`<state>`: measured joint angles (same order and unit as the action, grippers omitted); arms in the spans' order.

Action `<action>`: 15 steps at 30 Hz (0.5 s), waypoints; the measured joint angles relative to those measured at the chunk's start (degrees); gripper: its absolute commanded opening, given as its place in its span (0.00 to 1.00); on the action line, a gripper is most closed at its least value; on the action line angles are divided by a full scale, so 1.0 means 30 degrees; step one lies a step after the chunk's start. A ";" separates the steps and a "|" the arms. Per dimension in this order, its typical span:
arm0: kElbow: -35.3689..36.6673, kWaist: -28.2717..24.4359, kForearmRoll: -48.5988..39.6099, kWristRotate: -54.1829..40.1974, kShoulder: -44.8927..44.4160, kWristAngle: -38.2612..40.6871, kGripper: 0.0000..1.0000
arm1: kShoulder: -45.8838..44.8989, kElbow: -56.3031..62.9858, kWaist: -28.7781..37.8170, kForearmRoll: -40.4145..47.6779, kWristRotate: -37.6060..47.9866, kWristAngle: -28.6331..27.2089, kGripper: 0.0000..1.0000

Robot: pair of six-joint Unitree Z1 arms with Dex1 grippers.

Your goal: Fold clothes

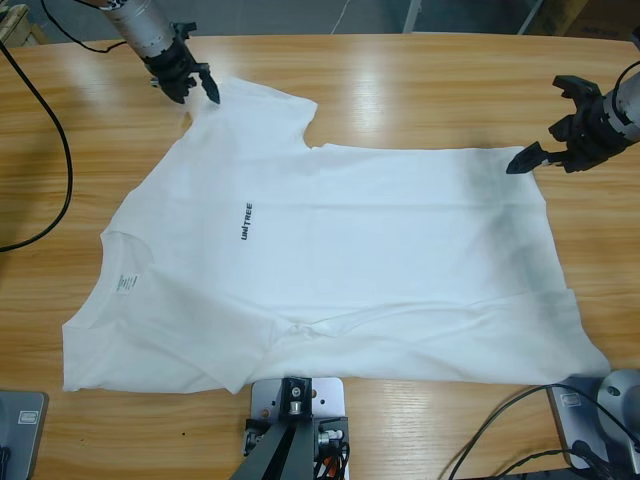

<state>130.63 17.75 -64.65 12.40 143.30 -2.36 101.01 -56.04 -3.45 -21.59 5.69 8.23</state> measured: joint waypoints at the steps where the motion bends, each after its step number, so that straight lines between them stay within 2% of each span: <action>1: 0.0198 -0.0025 0.0000 -0.0088 0.0016 -0.0082 0.75 | 0.0000 0.0000 0.0000 0.0000 -0.0016 0.0000 0.98; 15: 0.0618 0.0350 -0.0063 -0.0121 0.0684 0.0394 0.75 | 0.0000 0.0000 0.0000 0.0016 -0.0048 -0.0053 0.98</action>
<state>132.49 18.80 -64.83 12.04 145.35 -1.18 101.01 -56.04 -3.45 -21.54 5.54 8.07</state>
